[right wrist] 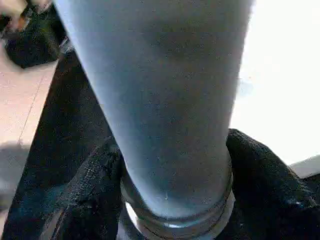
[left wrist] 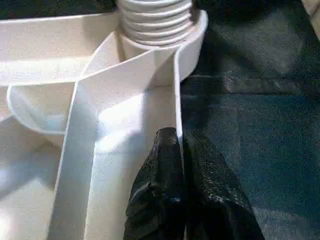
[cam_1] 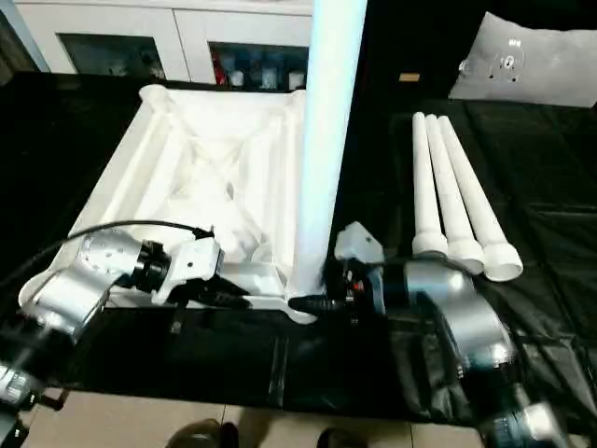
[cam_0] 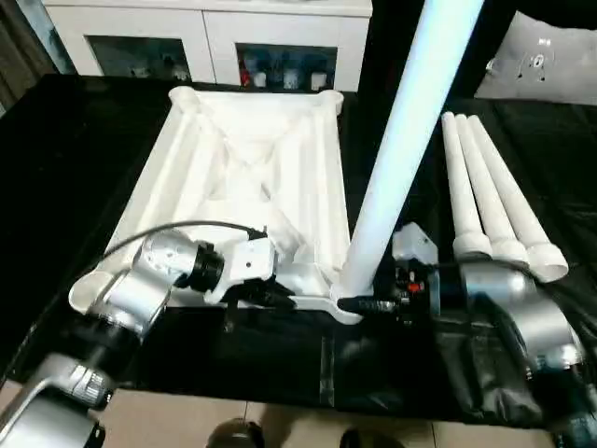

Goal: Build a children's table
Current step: Rotate leg to tighten

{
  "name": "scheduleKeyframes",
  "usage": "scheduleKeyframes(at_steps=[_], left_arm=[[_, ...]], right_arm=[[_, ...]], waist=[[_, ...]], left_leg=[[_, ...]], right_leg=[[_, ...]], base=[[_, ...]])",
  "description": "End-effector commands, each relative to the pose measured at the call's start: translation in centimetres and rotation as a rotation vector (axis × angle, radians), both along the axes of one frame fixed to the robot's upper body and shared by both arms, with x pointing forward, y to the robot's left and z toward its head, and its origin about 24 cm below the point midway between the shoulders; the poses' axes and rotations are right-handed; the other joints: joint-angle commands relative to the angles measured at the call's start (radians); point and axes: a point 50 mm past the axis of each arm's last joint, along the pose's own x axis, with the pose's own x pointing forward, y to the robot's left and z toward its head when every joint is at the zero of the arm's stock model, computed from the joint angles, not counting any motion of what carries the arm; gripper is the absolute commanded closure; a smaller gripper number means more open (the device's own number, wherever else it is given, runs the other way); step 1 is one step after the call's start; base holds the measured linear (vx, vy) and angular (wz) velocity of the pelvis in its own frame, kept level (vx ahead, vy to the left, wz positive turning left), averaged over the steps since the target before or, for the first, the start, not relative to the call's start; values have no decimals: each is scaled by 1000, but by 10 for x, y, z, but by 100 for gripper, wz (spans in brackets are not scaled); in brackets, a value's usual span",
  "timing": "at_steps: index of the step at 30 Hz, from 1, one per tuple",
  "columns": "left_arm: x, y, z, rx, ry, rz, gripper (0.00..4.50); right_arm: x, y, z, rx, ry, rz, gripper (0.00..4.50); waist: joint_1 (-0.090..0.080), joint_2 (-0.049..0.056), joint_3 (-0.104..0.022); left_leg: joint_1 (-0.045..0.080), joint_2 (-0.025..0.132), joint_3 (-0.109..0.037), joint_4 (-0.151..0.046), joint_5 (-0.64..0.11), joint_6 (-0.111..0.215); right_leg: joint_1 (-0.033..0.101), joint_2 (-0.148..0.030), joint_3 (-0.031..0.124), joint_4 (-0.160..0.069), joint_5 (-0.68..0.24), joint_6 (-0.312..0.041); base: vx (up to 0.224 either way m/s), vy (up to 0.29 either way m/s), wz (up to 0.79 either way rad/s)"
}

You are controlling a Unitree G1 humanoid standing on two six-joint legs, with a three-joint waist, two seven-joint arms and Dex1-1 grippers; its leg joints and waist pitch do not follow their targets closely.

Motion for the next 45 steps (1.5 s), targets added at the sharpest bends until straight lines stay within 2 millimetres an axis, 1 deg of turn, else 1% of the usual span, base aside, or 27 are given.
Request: scheduleKeyframes(at_steps=[1,2,3,6,7,8,10,12,14,17,18,19,20,21,23,27,29,30,31,35,37,38,39,40,42,43,45], left_arm=[[-2,-18,-6,-28,5,69,450],[-1,-26,-5,-65,7,149,450],[-1,-27,-5,-67,7,154,450],[2,-51,-3,-134,7,382,450],[4,-58,-2,-151,6,438,450],[6,-64,0,-166,-2,495,450],[8,-70,2,-183,-4,545,450],[11,-83,7,-215,-22,643,450],[10,-95,11,-222,-39,656,450],[4,-99,9,-184,-39,623,450],[3,-98,8,-174,-45,613,450],[2,-97,7,-157,-51,591,450],[2,-94,6,-149,-46,584,450],[1,-94,6,-148,-44,584,450],[0,-88,4,-126,-48,569,450],[-2,-70,0,-98,-40,494,450],[-2,-53,-3,-64,-36,464,450],[-2,-52,-3,-62,-36,464,450],[-2,-42,-4,-42,-37,441,450],[-1,-29,-6,-11,-43,399,450],[-3,-18,-5,-3,-30,313,450],[-5,-16,-5,0,-25,277,450],[-6,-13,-4,13,-29,228,450],[-7,-11,-4,24,-31,196,450],[-9,-9,-4,32,-20,146,450],[-10,-6,-3,29,0,100,450],[-11,-5,-2,28,25,54,450]], right_arm=[[-10,22,-9,62,68,-19,184],[-12,32,-16,54,67,-104,184],[-12,33,-16,53,68,-111,184],[-10,61,-29,73,134,-405,184],[-8,66,-30,90,159,-476,184],[-6,71,-31,105,180,-534,185],[-4,76,-31,120,202,-585,185],[2,85,-32,103,200,-690,185],[6,91,-31,117,202,-752,185],[8,92,-29,118,194,-804,115],[8,91,-29,119,192,-808,113],[9,89,-28,122,188,-816,109],[9,86,-28,120,182,-822,102],[9,86,-28,119,180,-825,87],[10,79,-28,111,156,-836,73],[13,53,-23,128,87,-836,50],[11,33,-17,126,25,-794,22],[11,33,-17,125,23,-792,15],[7,21,-12,127,-8,-728,8],[-1,8,-5,105,-49,-599,3],[-8,-7,4,64,-83,-439,3],[-9,-11,6,48,-90,-393,3],[-9,-15,9,33,-97,-353,3],[-9,-17,10,23,-101,-327,3],[-7,-20,14,14,-113,-291,3],[-3,-22,19,5,-123,-244,3],[0,-21,22,-18,-134,-175,3]], waist=[[-13,0,-38],[-13,3,-29],[-21,-1,-25],[-37,-1,-15],[-57,-1,3],[-73,-1,5],[-84,4,6],[-92,19,10],[-98,17,14],[-98,14,12],[-98,11,13],[-98,13,11],[-98,12,4],[-100,13,2],[-100,14,-1],[-100,5,-7],[-94,3,-20],[-94,3,-20],[-89,0,-26],[-76,-1,-38],[-68,-6,-62],[-62,-6,-66],[-61,-6,-65],[-60,-6,-63],[-59,-8,-61],[-58,-17,-63],[-55,-12,-57]], left_leg=[[19,78,-36,-87,-247,37],[22,76,-37,-89,-275,31],[22,75,-41,-93,-316,9],[27,73,-51,-100,-385,-31],[40,61,-64,-95,-475,-40],[48,55,-72,-94,-529,-44],[43,58,-78,-103,-545,-44],[49,64,-80,-117,-574,-45],[49,65,-85,-128,-599,-45],[45,59,-80,-127,-551,-30],[41,59,-80,-129,-534,-26],[27,64,-85,-134,-487,-19],[22,65,-85,-134,-461,-18],[12,68,-85,-135,-415,-16],[20,68,-74,-132,-398,-14],[17,64,-69,-121,-368,16],[21,66,-60,-111,-300,34],[21,66,-60,-111,-300,34],[16,67,-58,-108,-256,59],[15,64,-49,-91,-180,88],[4,57,-47,-69,-24,147],[2,55,-45,-58,49,190],[-4,54,-46,-56,66,211],[-5,54,-43,-53,67,230],[-5,53,-43,-51,38,227],[-1,55,-43,-54,-11,205],[3,59,-43,-57,-45,176]], right_leg=[[32,-92,56,-80,-319,-223],[24,-93,56,-87,-366,-214],[24,-96,57,-94,-450,-191],[13,-98,57,-106,-604,-134],[-3,-101,46,-130,-776,-72],[-4,-97,30,-142,-820,-37],[5,-94,25,-143,-779,-30],[9,-89,17,-147,-643,-52],[19,-92,15,-145,-555,-65],[20,-101,26,-149,-557,-72],[20,-104,28,-148,-555,-74],[29,-109,33,-137,-516,-87],[36,-109,34,-130,-478,-98],[40,-109,37,-121,-397,-121],[32,-106,41,-117,-329,-150],[38,-116,45,-125,-421,-140],[38,-113,48,-119,-362,-164],[38,-113,48,-119,-362,-164],[46,-110,46,-110,-320,-181],[46,-106,48,-94,-223,-225],[61,-101,44,-57,7,-275],[60,-99,43,-39,138,-297],[62,-100,41,-36,168,-303],[59,-102,39,-36,176,-308],[60,-103,38,-41,129,-306],[63,-101,33,-49,11,-293],[58,-99,34,-55,-92,-286]], base=[[0,0,0],[0,0,0],[0,0,0],[0,0,0],[-70,19,-7],[-70,19,-7],[-34,19,-5],[0,0,0],[0,0,0],[0,0,0],[0,0,0],[0,0,0],[0,0,0],[0,0,0],[0,0,0],[0,0,0],[0,0,0],[0,0,0],[0,0,0],[44,-38,4],[64,-45,3],[61,-40,2],[52,-33,0],[0,0,0],[0,0,0],[0,0,0],[0,0,0]])
